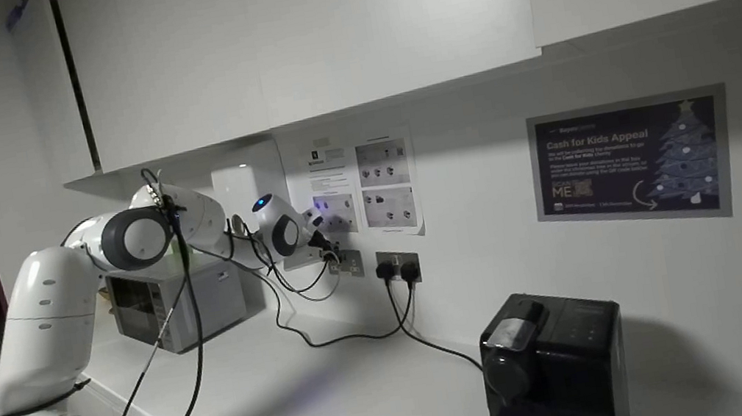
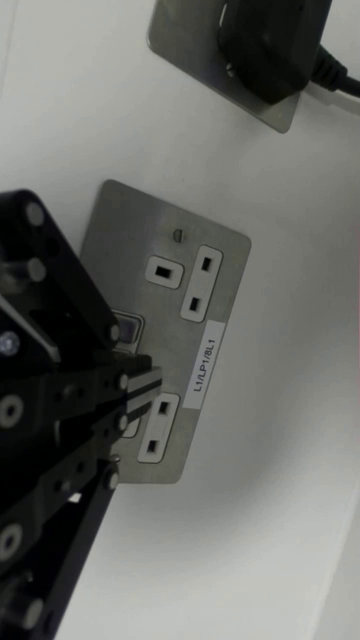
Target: Press the switches on the bottom left socket.
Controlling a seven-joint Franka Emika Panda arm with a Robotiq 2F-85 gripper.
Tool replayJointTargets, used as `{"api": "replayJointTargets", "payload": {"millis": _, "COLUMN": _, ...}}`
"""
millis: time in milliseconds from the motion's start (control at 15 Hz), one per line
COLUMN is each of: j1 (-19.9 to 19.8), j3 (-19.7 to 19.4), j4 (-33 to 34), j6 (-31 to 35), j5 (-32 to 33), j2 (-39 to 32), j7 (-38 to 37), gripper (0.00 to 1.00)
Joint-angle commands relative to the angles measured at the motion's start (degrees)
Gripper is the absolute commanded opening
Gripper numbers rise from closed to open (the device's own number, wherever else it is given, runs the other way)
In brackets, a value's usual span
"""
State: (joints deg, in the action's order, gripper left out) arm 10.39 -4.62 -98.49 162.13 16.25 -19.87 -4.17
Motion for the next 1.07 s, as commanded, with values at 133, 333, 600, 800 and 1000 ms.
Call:
{"api": "replayJointTargets", "payload": {"millis": 133, "j1": -0.27, "j3": -0.28, "j4": 3.67, "j6": 0.59, "j5": -0.27, "j2": -2.51, "j7": -0.31, "gripper": 0.0}}
{"api": "replayJointTargets", "payload": {"millis": 333, "j1": -0.09, "j3": -0.51, "j4": 1.73, "j6": 0.3, "j5": 0.65, "j2": -0.75, "j7": 0.26, "gripper": 0.0}}
{"api": "replayJointTargets", "payload": {"millis": 600, "j1": -0.99, "j3": 0.25, "j4": -2.15, "j6": 0.09, "j5": 3.1, "j2": 2.71, "j7": 4.38, "gripper": 0.0}}
{"api": "replayJointTargets", "payload": {"millis": 800, "j1": -1.55, "j3": 0.7, "j4": -4.12, "j6": 0.41, "j5": 4.44, "j2": 4.53, "j7": 7.96, "gripper": 0.0}}
{"api": "replayJointTargets", "payload": {"millis": 1000, "j1": -2.19, "j3": 0.98, "j4": -5.06, "j6": 0.43, "j5": 5.32, "j2": 5.84, "j7": 10.42, "gripper": 0.0}}
